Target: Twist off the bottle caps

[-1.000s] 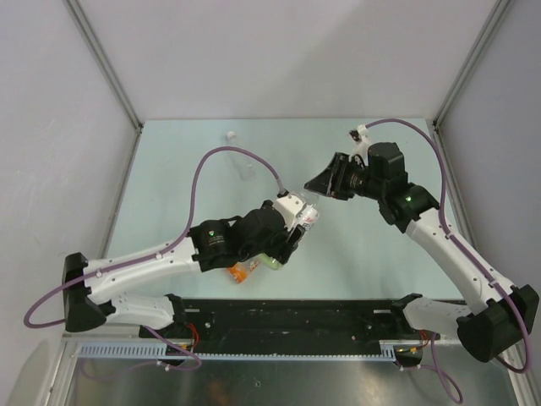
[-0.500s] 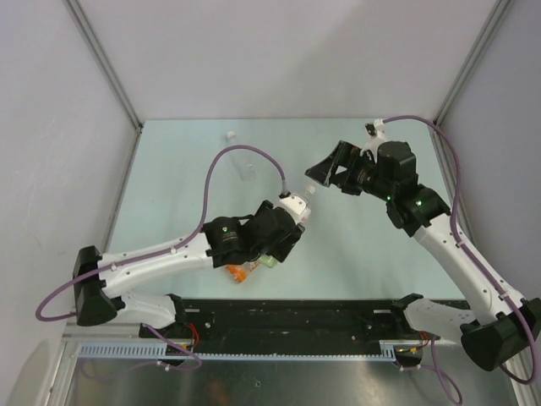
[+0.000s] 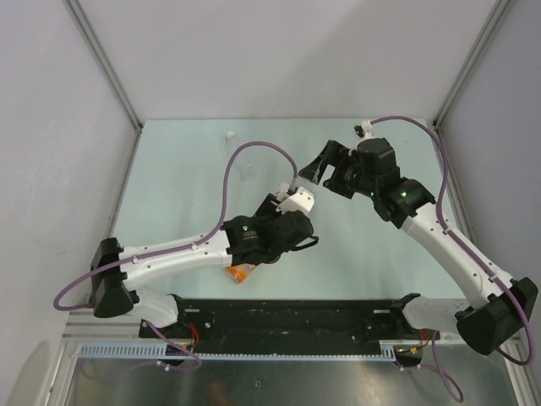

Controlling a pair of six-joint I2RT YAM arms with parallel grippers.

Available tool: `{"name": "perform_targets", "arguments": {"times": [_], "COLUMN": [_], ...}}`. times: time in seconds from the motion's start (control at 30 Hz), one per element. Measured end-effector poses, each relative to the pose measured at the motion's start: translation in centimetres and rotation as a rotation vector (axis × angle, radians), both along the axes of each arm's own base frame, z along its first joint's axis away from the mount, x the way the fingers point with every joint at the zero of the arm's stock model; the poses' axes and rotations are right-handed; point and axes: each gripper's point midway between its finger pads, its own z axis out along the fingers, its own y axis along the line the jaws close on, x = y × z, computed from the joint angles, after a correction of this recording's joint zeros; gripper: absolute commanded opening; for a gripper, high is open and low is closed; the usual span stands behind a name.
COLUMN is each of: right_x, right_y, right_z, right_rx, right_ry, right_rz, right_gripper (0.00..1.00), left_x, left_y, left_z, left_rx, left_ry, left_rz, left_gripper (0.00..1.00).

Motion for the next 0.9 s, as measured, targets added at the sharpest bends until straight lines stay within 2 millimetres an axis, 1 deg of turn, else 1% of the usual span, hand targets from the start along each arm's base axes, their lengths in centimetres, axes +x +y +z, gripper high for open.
{"name": "perform_targets", "arguments": {"times": [0.03, 0.1, 0.13, 0.2, 0.23, 0.27, 0.47, 0.63, 0.67, 0.77, 0.87, 0.9], "right_x": [0.0, 0.1, 0.1, 0.2, 0.2, 0.3, 0.8, 1.0, 1.0, 1.2, 1.2, 1.2], "right_y": [0.1, 0.3, 0.4, 0.7, 0.8, 1.0, 1.8, 2.3, 2.4, 2.6, 2.8, 2.9], "right_z": [-0.1, -0.3, -0.4, -0.6, -0.7, -0.8, -1.2, -1.3, -1.3, -1.4, -1.3, -1.3], "right_rx": [0.001, 0.003, 0.006, 0.009, 0.011, 0.013, 0.027, 0.038, 0.040, 0.050, 0.058, 0.059], "right_ry": [0.006, 0.014, 0.017, 0.023, 0.026, 0.031, 0.042, 0.043, 0.044, 0.050, 0.053, 0.053], "right_rz": [0.000, 0.001, 0.001, 0.007, 0.011, 0.014, 0.034, 0.046, 0.047, 0.050, 0.054, 0.056], "right_gripper": [0.91, 0.84, 0.79, 0.67, 0.64, 0.61, 0.56, 0.44, 0.40, 0.24, 0.07, 0.03], "left_x": [0.1, 0.1, 0.1, 0.1, 0.1, 0.1, -0.2, -0.4, -0.5, -0.5, -0.5, -0.5], "left_y": [0.0, 0.0, 0.0, 0.1, 0.0, -0.1, -0.1, -0.3, -0.3, -0.3, -0.1, -0.1], "left_z": [-0.1, -0.2, -0.2, 0.0, 0.1, 0.3, 0.3, 0.3, 0.3, 0.3, 0.3, 0.3], "left_rx": [0.010, 0.021, 0.025, 0.026, 0.024, 0.022, 0.027, 0.028, 0.029, 0.031, 0.038, 0.039], "left_ry": [-0.006, -0.012, -0.015, -0.023, -0.027, -0.028, -0.026, -0.026, -0.026, -0.026, -0.030, -0.031], "left_rz": [0.004, 0.007, 0.007, 0.010, 0.010, 0.010, 0.002, -0.008, -0.010, -0.010, -0.005, -0.005], "left_gripper": [0.28, 0.28, 0.27, 0.26, 0.26, 0.26, 0.26, 0.26, 0.26, 0.25, 0.25, 0.25]}}
